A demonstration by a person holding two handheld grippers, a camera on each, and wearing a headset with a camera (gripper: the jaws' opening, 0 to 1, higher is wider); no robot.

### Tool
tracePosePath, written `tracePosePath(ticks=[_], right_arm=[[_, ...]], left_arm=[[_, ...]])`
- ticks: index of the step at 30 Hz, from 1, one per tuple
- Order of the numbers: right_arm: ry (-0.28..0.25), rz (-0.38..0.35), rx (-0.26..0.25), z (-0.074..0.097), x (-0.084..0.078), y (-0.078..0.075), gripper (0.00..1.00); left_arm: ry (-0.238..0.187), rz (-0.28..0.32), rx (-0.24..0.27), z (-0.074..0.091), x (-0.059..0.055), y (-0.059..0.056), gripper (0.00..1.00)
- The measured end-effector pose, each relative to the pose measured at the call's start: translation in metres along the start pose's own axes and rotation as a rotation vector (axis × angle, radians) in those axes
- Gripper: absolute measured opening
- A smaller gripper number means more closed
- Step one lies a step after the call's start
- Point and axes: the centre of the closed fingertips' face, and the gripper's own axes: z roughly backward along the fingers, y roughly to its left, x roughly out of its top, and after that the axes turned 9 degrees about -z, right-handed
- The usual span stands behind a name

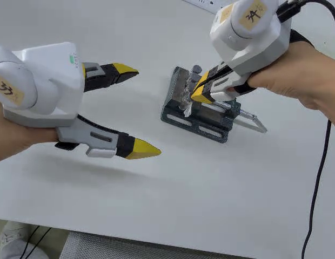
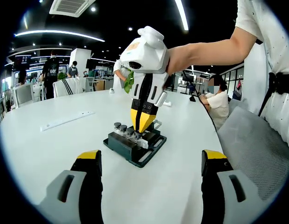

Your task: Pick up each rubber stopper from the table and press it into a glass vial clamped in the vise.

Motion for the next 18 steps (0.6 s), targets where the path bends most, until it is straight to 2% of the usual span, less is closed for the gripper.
tracePosePath(ticks=[18], right_arm=[[0.048,0.048,0.0,-0.0006,0.0015,0.0007,0.0]], left_arm=[[-0.007,0.002,0.001,-0.0023,0.0006,0.0004,0.87]])
